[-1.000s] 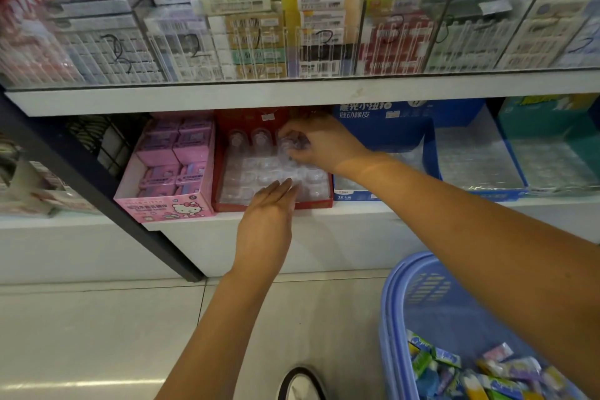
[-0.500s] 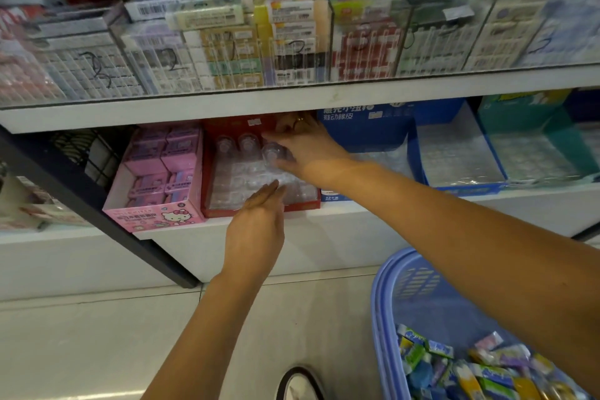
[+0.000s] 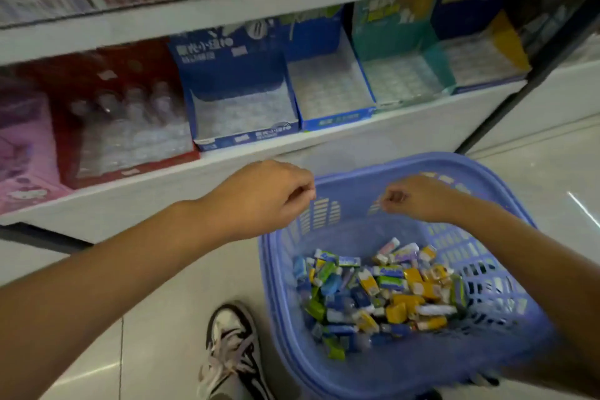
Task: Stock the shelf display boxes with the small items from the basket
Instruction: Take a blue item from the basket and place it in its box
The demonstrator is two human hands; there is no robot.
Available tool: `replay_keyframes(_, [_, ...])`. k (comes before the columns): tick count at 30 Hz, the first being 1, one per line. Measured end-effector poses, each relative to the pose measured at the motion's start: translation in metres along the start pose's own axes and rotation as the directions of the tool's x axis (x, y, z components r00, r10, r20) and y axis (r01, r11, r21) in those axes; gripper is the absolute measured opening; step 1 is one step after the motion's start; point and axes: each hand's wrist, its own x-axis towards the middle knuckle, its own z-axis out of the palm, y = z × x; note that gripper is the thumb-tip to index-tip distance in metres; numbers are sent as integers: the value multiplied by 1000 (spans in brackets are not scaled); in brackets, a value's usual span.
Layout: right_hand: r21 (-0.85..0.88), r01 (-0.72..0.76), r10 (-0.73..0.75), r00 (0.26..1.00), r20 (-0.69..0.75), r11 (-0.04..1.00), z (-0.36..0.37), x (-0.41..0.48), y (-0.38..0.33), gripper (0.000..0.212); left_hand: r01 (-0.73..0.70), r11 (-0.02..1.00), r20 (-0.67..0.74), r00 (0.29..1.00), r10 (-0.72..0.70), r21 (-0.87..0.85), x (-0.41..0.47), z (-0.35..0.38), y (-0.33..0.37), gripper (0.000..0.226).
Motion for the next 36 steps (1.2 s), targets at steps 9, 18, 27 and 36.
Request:
replay_keyframes(9, [-15,-76,75,902,426,997,90,22,72,40,354,930,512,820,-256,-102,62,168,31,37])
replay_keyframes(18, [93,317,-317,788,528,944,165,23,30,39,506,862,715,596,-367,21,30,232,28,41])
replay_keyframes(27, [41,308,-290,833,472,951,165,22,48,32,533,838,412,794,-447,-119,35,237,55,26])
replay_keyframes(36, [61,-161,114,877,467,985,105,25,114,18,561,795,521,762,-385,-233,35,244,79,20])
